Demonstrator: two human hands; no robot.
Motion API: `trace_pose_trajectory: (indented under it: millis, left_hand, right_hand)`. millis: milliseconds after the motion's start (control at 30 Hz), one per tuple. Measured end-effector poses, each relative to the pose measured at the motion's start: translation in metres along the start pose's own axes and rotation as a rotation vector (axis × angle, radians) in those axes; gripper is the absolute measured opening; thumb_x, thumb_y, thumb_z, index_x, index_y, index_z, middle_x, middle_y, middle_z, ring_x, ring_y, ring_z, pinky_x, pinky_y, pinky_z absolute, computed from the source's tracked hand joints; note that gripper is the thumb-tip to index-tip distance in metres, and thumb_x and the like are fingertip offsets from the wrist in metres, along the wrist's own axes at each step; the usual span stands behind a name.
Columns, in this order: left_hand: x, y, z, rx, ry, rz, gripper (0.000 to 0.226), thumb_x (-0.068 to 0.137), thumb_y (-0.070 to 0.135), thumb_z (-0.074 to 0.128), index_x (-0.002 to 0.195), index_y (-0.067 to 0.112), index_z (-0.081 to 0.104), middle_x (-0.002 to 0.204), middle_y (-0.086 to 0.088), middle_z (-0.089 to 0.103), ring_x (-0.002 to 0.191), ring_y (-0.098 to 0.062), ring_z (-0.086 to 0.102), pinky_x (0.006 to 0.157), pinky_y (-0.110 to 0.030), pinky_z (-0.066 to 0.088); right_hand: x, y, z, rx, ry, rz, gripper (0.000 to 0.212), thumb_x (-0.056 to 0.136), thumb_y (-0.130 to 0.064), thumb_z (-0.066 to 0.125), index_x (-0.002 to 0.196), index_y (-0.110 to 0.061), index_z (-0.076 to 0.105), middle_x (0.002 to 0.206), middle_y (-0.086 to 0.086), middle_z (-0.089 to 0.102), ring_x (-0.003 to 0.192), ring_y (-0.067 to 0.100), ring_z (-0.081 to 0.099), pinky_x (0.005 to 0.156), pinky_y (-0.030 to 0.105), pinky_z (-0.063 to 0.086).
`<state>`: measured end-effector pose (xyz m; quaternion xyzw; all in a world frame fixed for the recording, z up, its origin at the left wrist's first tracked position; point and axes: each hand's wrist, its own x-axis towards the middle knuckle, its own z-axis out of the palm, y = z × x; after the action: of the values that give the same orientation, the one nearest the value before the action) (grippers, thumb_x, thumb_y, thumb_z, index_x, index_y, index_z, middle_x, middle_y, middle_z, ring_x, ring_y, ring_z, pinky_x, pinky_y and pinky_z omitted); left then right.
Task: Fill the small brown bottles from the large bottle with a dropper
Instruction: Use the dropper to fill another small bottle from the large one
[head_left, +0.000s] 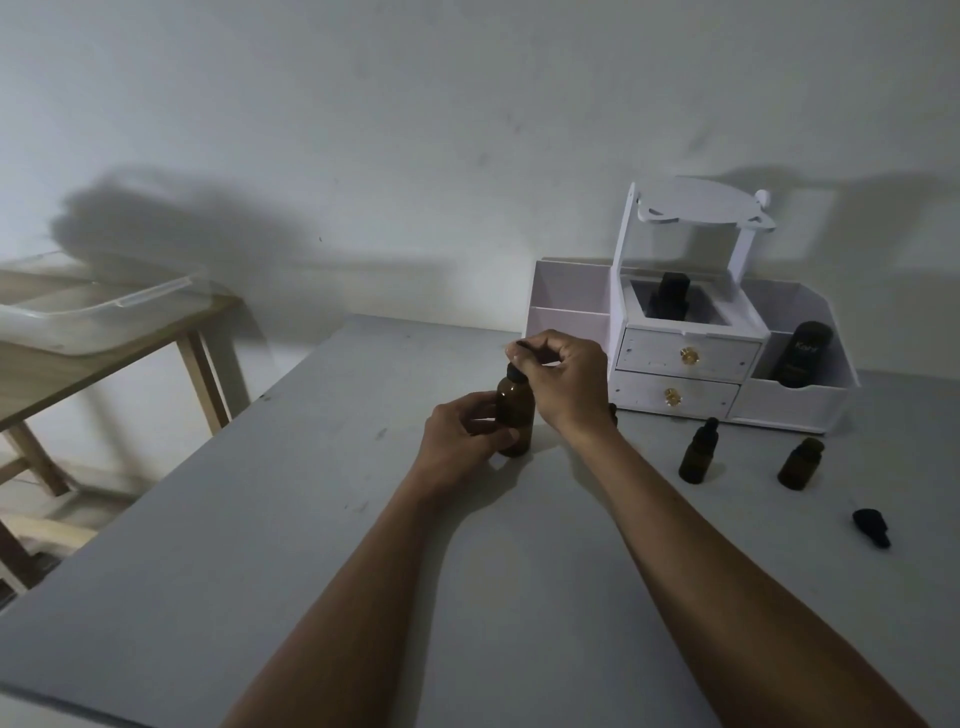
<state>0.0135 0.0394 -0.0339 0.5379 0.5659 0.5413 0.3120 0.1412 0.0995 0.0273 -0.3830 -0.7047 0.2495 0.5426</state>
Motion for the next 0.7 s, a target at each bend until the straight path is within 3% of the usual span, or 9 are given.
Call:
trace_pose_trajectory:
  millis: [300,600,700]
  left_hand:
    - [0.001,-0.002,0.0,0.013,-0.005,0.004,0.052,0.08,0.007,0.076,0.129,0.019,0.065,0.112,0.001,0.073,0.097,-0.009,0.071,0.079,-0.019,0.055]
    - [-0.002,0.001,0.001,0.014,0.002,-0.023,0.05,0.081,0.006,0.075,0.127,0.023,0.065,0.106,0.006,0.073,0.088,0.002,0.07,0.068,-0.011,0.051]
    - [-0.002,0.003,0.001,0.031,0.005,-0.027,0.051,0.08,0.005,0.076,0.127,0.022,0.065,0.109,0.004,0.072,0.094,-0.001,0.069,0.072,-0.01,0.051]
  right_hand:
    - [-0.001,-0.001,-0.001,-0.003,0.011,0.008,0.01,0.085,-0.021,0.075,0.087,-0.011,0.078,0.076,-0.006,0.072,0.066,-0.007,0.063,0.065,0.001,0.045]
    - [0.001,-0.014,-0.008,0.031,0.007,0.016,0.015,0.084,-0.026,0.076,0.092,-0.013,0.077,0.08,-0.008,0.073,0.072,-0.003,0.067,0.07,0.004,0.049]
    - [0.007,-0.026,-0.013,0.071,0.02,0.007,0.017,0.084,-0.025,0.076,0.092,-0.01,0.076,0.081,-0.004,0.074,0.074,0.001,0.07,0.072,0.007,0.051]
